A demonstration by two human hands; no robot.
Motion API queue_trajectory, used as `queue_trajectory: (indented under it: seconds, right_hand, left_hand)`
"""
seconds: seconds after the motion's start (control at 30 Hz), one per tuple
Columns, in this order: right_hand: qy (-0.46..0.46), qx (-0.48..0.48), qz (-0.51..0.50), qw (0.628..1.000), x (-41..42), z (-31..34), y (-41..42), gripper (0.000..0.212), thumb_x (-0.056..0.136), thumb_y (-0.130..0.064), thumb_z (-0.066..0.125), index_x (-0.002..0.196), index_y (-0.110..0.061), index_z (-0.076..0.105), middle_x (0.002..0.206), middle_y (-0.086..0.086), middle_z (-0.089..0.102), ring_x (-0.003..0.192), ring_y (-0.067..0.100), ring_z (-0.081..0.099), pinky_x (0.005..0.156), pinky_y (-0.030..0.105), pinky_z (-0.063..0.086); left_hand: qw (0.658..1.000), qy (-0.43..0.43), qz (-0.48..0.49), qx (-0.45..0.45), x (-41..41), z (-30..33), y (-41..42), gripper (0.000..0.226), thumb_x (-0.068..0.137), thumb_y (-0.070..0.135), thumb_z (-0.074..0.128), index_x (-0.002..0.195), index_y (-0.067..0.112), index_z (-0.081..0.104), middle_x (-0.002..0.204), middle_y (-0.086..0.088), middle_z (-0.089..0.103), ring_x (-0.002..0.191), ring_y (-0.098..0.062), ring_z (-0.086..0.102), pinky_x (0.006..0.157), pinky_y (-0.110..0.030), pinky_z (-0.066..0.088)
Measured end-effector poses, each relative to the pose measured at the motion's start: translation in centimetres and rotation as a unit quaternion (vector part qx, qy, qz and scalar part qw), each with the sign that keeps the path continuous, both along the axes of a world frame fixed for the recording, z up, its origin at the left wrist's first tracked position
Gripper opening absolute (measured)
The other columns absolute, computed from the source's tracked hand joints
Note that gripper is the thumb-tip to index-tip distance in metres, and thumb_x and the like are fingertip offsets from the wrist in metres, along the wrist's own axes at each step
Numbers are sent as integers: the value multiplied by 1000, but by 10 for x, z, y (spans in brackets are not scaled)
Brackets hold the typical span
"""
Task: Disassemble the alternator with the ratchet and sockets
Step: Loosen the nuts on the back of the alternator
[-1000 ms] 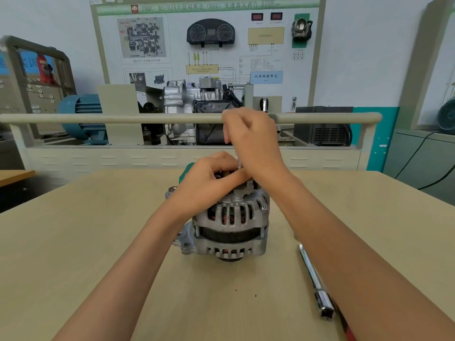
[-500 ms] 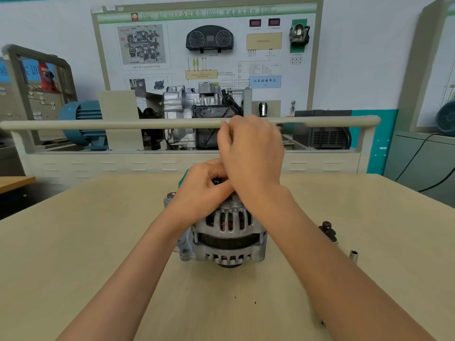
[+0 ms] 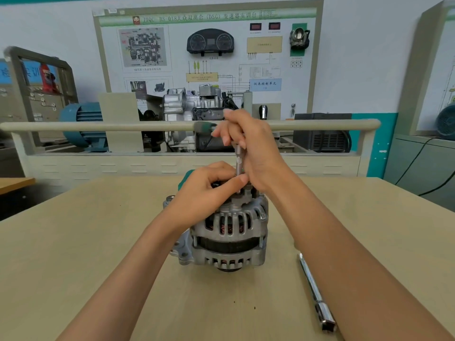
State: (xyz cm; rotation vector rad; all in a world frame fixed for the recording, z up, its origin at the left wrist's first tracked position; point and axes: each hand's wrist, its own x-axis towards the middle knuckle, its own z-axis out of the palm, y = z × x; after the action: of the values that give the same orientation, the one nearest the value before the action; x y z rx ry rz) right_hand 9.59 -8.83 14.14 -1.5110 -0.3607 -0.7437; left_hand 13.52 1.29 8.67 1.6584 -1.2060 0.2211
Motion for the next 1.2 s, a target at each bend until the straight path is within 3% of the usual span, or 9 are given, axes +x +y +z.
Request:
queue_trajectory:
  seconds: [0.13,0.23,0.4,0.7,0.83,0.97,1.03,1.13,1.2]
  right_hand:
    - [-18,6,-5,1000,0,-2,6,59,94,-13,49,36,-16,39,46,-2,45,62,5,58,76,20,45]
    - [-79,-109,-215,967,-2,-10,12,50,94,-15,53,45,-14,40,49,-4,41,53,8,46,66,28,40]
    - [-33,-403,-579,708,-7,-18,25,20,92,-22,44,88,-15,62,85,1,58,86,22,53,82,30,28]
    - [-58,-73,-134,987,-5,-7,2,49,89,-8,51,42,-12,35,47,1,36,52,12,37,60,17,36]
    - [-21,35,39,998,-1,0,0,59,94,-11,41,35,-14,36,45,1,43,58,10,52,78,22,44]
    - [-57,-34,-84,994,-2,-6,10,53,95,-12,45,42,-10,39,47,2,40,55,13,44,69,23,44]
    - [-91,-165,-272,944,-3,-12,13,45,94,-16,48,50,-10,41,51,0,39,55,15,40,67,32,38]
    - [-68,-354,-554,751,-5,-19,24,24,89,-21,47,68,-13,57,68,2,52,70,22,47,76,33,32]
    - [-62,-369,-576,727,-6,-20,29,22,86,-22,47,74,-12,61,73,4,56,75,24,49,80,33,33]
  left_hand:
    - [1000,-9,9,-13,-1,0,0,30,91,18,59,79,-8,68,84,-15,61,80,-26,58,80,-34,44]
    - [999,-23,26,-11,1,0,-1,23,89,10,60,69,9,72,72,1,65,69,-12,59,67,-28,45]
    - [999,-22,43,-16,2,-6,-3,63,77,-13,49,37,34,53,37,18,44,35,7,37,40,-6,22]
    - [1000,0,14,2,2,-1,-2,24,90,21,59,75,5,70,85,-5,64,80,-12,59,77,-24,45]
    - [1000,-23,11,5,0,-1,1,37,91,22,58,74,-10,61,78,-10,54,73,-19,52,74,-28,40]
    - [999,-34,23,-6,1,-1,-1,25,90,15,59,73,-1,69,78,-7,63,74,-18,58,74,-35,46]
    - [999,-42,25,-22,0,-2,-2,40,86,6,61,54,29,65,60,11,61,58,-1,54,59,-19,40]
    - [999,-18,38,-19,-1,-4,-2,42,73,10,51,37,33,49,36,14,41,37,3,35,42,-8,22]
    - [998,4,49,-25,1,-5,-2,32,67,16,46,37,25,40,35,10,31,37,-3,26,44,-15,20]
